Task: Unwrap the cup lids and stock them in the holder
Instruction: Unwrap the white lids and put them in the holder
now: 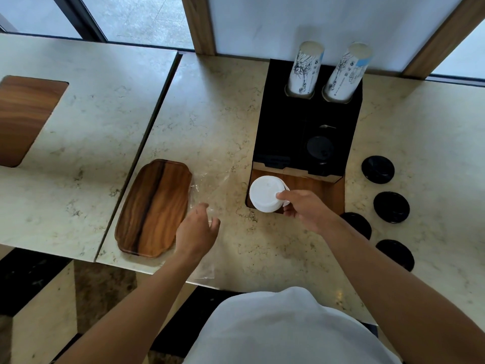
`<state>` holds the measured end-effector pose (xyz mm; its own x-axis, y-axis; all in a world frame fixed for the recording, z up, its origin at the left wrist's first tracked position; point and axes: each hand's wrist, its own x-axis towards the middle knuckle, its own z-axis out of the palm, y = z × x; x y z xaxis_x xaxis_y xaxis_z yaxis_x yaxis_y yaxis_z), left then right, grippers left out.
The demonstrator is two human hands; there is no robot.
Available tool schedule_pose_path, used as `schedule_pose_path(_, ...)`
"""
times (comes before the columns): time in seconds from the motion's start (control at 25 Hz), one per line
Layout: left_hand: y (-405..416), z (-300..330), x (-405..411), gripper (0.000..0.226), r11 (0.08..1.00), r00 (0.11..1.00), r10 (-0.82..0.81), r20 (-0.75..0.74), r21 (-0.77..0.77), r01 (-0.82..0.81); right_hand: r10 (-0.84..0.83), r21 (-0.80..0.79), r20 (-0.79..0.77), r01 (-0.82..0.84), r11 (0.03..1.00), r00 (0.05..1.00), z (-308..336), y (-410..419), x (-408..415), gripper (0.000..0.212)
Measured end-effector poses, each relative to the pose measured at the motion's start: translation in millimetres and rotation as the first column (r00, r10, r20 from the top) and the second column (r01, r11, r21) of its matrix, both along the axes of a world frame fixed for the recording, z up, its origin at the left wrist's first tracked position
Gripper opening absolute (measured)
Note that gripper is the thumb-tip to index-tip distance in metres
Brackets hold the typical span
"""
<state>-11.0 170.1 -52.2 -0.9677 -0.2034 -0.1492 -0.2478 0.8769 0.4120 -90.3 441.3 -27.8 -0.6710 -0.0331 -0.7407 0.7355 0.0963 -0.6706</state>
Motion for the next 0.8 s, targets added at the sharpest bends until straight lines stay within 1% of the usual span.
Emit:
schedule_pose_path(0.12, 20.5, 5.0, -19.1, 0.030, 0.993, 0.999, -0.002, -0.032, 0.115, 0.005, -0.035, -0.059, -0.020, 0.034, 0.998, 0.999, 5.3, -0.3, -2.2, 0.047)
schedule_pose_path(0.2, 38.7, 11.7, -33.9, 0.032, 0.959, 0.999, 0.035, -0.019, 0.282, -0.028, -0.061, -0.096, -0.033, 0.058, 0.994, 0.998, 8.1, -0.2, -4.3, 0.047)
schedule_pose_path(0.24, 47.2, 15.6, -40.4, 0.036, 0.920, 0.998, 0.063, -0.005, 0.388, -0.056, -0.061, -0.106, -0.040, 0.057, 0.993, 0.997, 9.1, -0.5, -5.2, 0.048)
schedule_pose_path(0.32, 62.0, 23.0, -52.6, 0.043, 0.808, 0.992, 0.113, 0.048, 0.576, -0.120, -0.051, -0.115, -0.060, 0.044, 0.992, 0.997, 11.3, -1.9, -7.2, 0.050)
schedule_pose_path(0.4, 74.1, 28.3, -63.3, 0.045, 0.704, 0.985, 0.140, 0.098, 0.690, -0.169, -0.052, -0.111, -0.081, 0.043, 0.993, 0.995, 11.2, -3.6, -9.7, 0.053)
schedule_pose_path(0.48, 82.9, 31.0, -72.8, 0.043, 0.664, 0.980, 0.161, 0.117, 0.722, -0.195, -0.075, -0.102, -0.088, 0.066, 0.993, 0.993, 11.5, -5.8, -13.0, 0.054)
schedule_pose_path(0.52, 85.9, 32.1, -77.7, 0.042, 0.662, 0.978, 0.173, 0.119, 0.721, -0.204, -0.094, -0.094, -0.092, 0.086, 0.992, 0.991, 11.6, -7.0, -15.3, 0.052)
schedule_pose_path(0.64, 93.5, 34.3, -96.1, 0.035, 0.693, 0.974, 0.206, 0.097, 0.688, -0.215, -0.141, -0.052, -0.135, 0.135, 0.990, 0.981, 15.8, -8.2, -28.1, 0.039)
schedule_pose_path(0.68, 96.3, 35.8, -104.2, 0.033, 0.703, 0.973, 0.214, 0.083, 0.679, -0.213, -0.149, -0.027, -0.148, 0.147, 0.989, 0.978, 18.3, -8.0, -34.1, 0.041)
schedule_pose_path(0.8, 105.3, 40.9, -131.1, 0.030, 0.718, 0.968, 0.248, 0.045, 0.661, -0.216, -0.135, 0.088, -0.199, 0.155, 0.984, 0.971, 24.4, -8.9, -53.4, 0.055)
